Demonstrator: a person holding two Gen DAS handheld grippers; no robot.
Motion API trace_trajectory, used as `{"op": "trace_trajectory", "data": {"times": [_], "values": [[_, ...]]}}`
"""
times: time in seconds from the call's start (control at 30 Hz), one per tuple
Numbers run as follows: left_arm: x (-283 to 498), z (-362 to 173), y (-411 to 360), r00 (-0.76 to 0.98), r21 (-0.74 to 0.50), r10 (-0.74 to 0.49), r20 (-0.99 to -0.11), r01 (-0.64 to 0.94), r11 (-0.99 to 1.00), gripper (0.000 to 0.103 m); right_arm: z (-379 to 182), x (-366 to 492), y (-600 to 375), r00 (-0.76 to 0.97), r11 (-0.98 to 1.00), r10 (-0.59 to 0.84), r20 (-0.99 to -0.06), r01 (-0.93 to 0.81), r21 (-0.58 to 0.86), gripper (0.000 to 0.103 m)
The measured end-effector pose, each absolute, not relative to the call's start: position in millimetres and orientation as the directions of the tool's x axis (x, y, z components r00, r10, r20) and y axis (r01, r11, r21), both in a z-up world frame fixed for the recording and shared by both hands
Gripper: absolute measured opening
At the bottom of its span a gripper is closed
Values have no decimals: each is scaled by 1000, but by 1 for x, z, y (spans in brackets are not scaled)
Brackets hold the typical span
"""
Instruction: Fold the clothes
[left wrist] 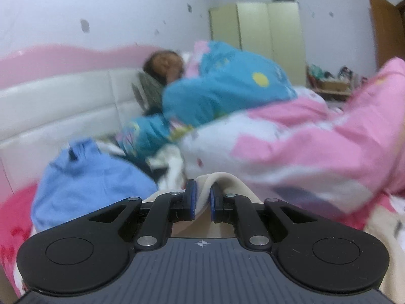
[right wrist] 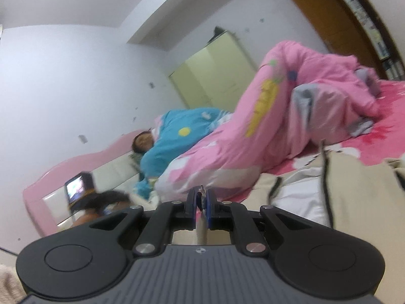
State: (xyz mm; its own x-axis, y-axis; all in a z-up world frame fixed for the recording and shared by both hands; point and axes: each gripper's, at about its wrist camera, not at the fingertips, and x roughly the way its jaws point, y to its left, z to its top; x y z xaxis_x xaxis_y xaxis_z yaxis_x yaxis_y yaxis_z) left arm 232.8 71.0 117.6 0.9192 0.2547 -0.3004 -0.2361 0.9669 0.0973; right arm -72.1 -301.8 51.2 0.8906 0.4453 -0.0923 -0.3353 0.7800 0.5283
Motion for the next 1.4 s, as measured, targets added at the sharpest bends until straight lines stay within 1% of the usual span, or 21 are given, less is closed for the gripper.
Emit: {"op": "trace_trajectory", "data": {"times": [0.1, 0.13, 0.23, 0.27, 0.3, 0.33, 0.37, 0.4, 0.43, 0.53, 0.57, 0.6, 0.63, 0.73, 0.87, 0.93, 0.97, 1.1, 1.13, 1.3, 1.4], "values": [[251, 126, 84, 914, 135, 325, -245, -300, 944, 9, 53, -63, -292, 872, 762, 479, -98, -358, 539, 8], [260, 125, 90, 903, 134, 350, -249, -326, 936, 9, 50, -59, -289, 866, 758, 488, -107, -361, 544, 8], [301, 101, 114, 820, 89, 400, -410, -400, 912, 10, 33, -45, -282, 847, 750, 505, -166, -335, 570, 8], [316, 86, 125, 760, 54, 365, -538, -401, 914, 11, 26, -40, -280, 837, 750, 509, -198, -319, 580, 8], [320, 74, 136, 717, -27, 316, -622, -423, 906, 12, 18, -35, -279, 825, 750, 514, -234, -301, 589, 8], [323, 61, 147, 670, -105, 256, -697, -449, 888, 12, 10, -30, -277, 809, 752, 521, -272, -285, 594, 8], [319, 53, 152, 659, -140, 232, -715, -461, 876, 16, 4, -28, -276, 801, 761, 518, -300, -271, 589, 8], [313, 51, 152, 660, -134, 242, -712, -465, 875, 27, 1, -27, -277, 798, 767, 514, -314, -264, 584, 8], [306, 55, 154, 664, -145, 239, -709, -468, 872, 32, -1, -27, -278, 795, 772, 512, -325, -260, 579, 8], [285, 67, 159, 676, -180, 227, -701, -476, 861, 39, -5, -27, -284, 788, 763, 517, -333, -249, 596, 9], [280, 75, 164, 687, -224, 192, -701, -467, 855, 46, -7, -27, -286, 786, 755, 522, -330, -246, 608, 9], [275, 84, 166, 696, -267, 156, -701, -459, 847, 57, -8, -27, -289, 784, 746, 528, -327, -243, 620, 9], [271, 93, 168, 705, -310, 121, -699, -450, 837, 61, -9, -28, -292, 782, 737, 533, -324, -240, 632, 9], [244, 125, 157, 762, -377, 32, -647, -356, 855, 62, -12, -28, -300, 776, 708, 548, -314, -230, 667, 9], [198, 162, 118, 822, -370, -92, -563, -151, 917, 70, -21, -33, -307, 760, 667, 569, -314, -203, 717, 9], [166, 170, 97, 858, -350, -137, -494, -52, 935, 71, -24, -37, -312, 753, 654, 578, -313, -199, 730, 9], [152, 161, 86, 855, -327, -163, -492, -8, 945, 74, -24, -39, -313, 754, 651, 580, -310, -200, 732, 9], [97, 123, 42, 832, -234, -263, -489, 166, 958, 74, -20, -45, -320, 761, 672, 564, -320, -199, 713, 9], [84, 114, 30, 823, -210, -287, -490, 209, 955, 74, -19, -45, -321, 759, 689, 555, -341, -190, 699, 9], [40, 56, -1, 711, -172, -371, -598, 338, 925, 74, -32, -47, -331, 756, 671, 548, -358, -141, 728, 9], [25, 36, -12, 679, -146, -391, -621, 390, 909, 74, -41, -47, -337, 754, 655, 545, -366, -110, 747, 9]]}}
